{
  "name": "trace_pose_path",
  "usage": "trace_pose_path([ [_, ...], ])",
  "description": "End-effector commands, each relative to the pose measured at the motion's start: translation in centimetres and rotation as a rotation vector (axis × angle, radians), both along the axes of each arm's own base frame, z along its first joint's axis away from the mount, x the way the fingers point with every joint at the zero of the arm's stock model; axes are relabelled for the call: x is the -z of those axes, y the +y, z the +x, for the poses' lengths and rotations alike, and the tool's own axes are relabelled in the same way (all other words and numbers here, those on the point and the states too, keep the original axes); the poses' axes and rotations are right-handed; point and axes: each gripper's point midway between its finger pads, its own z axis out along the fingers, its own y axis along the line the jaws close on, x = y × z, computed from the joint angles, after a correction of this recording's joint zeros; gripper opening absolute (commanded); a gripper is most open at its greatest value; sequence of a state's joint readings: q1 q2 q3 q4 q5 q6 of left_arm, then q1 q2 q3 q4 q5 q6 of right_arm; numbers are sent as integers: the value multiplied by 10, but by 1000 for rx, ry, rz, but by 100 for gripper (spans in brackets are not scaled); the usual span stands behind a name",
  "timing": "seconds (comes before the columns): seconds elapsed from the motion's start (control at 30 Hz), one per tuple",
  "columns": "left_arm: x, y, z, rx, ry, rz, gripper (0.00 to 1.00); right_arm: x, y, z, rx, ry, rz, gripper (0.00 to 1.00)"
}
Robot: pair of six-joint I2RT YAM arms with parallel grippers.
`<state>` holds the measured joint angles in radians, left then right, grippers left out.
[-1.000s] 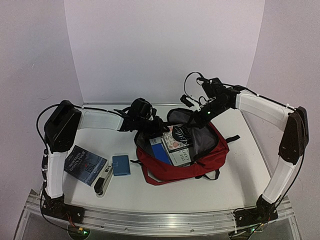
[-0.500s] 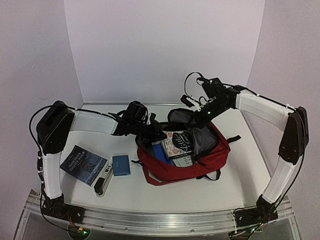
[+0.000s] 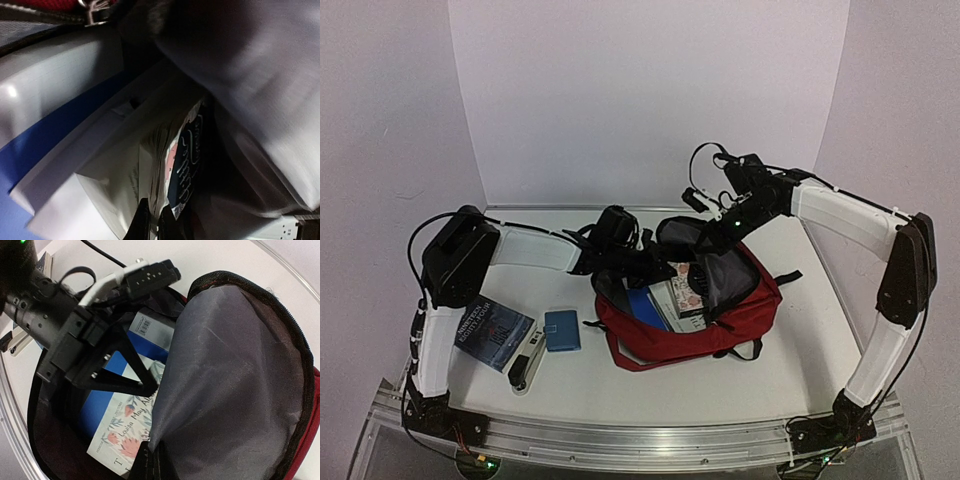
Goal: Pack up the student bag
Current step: Adjust the book in the student bag.
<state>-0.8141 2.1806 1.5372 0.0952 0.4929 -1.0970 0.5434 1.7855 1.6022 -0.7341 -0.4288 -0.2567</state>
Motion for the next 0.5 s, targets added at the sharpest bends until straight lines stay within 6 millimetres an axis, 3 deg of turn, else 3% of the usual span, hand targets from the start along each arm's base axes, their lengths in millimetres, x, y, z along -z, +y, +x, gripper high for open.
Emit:
trace_pose_path([
  [0.0, -29, -27, 28, -93, -65, -139, 0, -18, -5, 20, 53, -38, 26, 0],
  [0.1, -29, -41, 28, -76, -102, -120, 2, -23, -15, 30, 72, -50, 33, 0],
  [0.2, -37, -44, 25, -40, -133, -87, 32, -25, -24, 31, 67, -67, 20, 0],
  [0.33, -57, -9, 21, -74, -206, 56, 63, -20, -40, 29, 63, -65, -8, 0],
  [0.47, -75, 46, 5, -159, -212, 195, 93, -12, -51, 28, 49, -71, -40, 0],
])
